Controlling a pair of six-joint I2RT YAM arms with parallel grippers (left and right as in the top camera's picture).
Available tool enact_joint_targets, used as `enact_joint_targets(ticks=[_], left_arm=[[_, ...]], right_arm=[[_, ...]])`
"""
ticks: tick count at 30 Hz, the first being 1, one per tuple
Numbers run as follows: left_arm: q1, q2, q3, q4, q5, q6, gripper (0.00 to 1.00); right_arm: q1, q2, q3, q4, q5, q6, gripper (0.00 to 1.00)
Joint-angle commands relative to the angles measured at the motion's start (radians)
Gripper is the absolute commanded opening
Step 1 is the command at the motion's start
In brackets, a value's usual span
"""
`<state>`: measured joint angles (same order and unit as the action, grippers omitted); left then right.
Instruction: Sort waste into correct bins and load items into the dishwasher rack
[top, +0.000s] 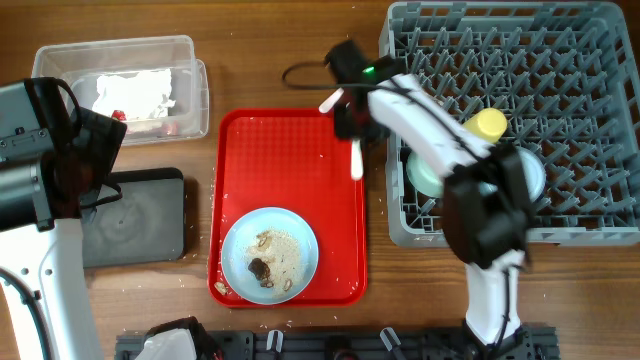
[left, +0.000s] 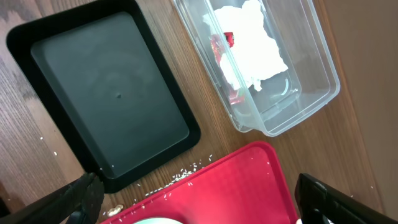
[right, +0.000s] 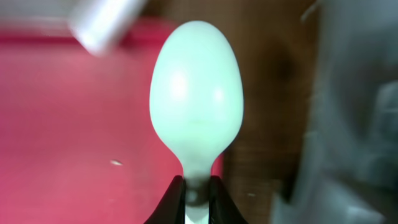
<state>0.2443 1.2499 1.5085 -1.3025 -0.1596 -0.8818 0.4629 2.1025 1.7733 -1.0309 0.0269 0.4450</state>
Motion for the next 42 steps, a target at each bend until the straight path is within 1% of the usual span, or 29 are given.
enact_joint_targets(ticks=[1,5,7,11,16,22,24,26,27,28,32,34,38,40,42], left_arm=[[0.005,-0.006,0.003,0.0,-0.013,-0.017,1.0],[0.005,-0.006,0.003,0.0,-0.013,-0.017,1.0],[0.005,-0.006,0.003,0.0,-0.013,-0.017,1.0],[0.005,-0.006,0.003,0.0,-0.013,-0.017,1.0],[0.005,-0.006,0.003,0.0,-0.013,-0.016,1.0],[0.005,-0.006,0.003,0.0,-0.013,-0.017,1.0],[0.005,-0.006,0.003,0.0,-0.013,-0.017,1.0],[0.005,-0.006,0.003,0.0,-0.013,-0.017,1.0],[0.005,-0.006,0.003,0.0,-0.013,-0.017,1.0],[0.005,-0.006,0.003,0.0,-0.013,-0.017,1.0],[0.005,-0.006,0.003,0.0,-0.013,-0.017,1.0],[0.005,-0.006,0.003,0.0,-0.013,-0.017,1.0],[0.005,-0.006,0.003,0.0,-0.013,-0.017,1.0],[0.005,-0.006,0.003,0.0,-0.013,-0.017,1.0],[0.005,-0.006,0.003,0.0,-0.013,-0.017,1.0]], right_arm=[[-0.091,-0.172,0.007,0.033,0.012,-0.09,0.04],[-0.203,-0.243,0.007,0.119,0.019,-0.21,0.04],[-0.252,-0.247,0.007,0.164,0.019,-0.254,0.04],[-0.351,-0.229,0.006,0.249,0.018,-0.29,0.04],[-0.386,-0.183,0.003,0.365,-0.005,-0.346,0.04],[-0.386,-0.119,0.003,0.432,-0.056,-0.358,0.06],[-0.386,-0.097,0.003,0.437,-0.046,-0.342,0.15],[-0.386,-0.08,0.003,0.436,-0.042,-0.336,0.31],[-0.386,-0.078,0.003,0.435,-0.042,-0.337,0.36],[-0.386,-0.072,0.003,0.433,-0.042,-0.336,0.4],[-0.385,-0.079,0.003,0.411,-0.071,-0.329,0.45],[-0.385,-0.09,0.003,0.394,-0.095,-0.305,0.45],[-0.369,-0.139,0.003,0.372,-0.235,-0.253,0.46],[-0.346,-0.163,0.003,0.38,-0.273,-0.202,0.46],[-0.311,-0.177,0.003,0.388,-0.272,-0.136,0.47]])
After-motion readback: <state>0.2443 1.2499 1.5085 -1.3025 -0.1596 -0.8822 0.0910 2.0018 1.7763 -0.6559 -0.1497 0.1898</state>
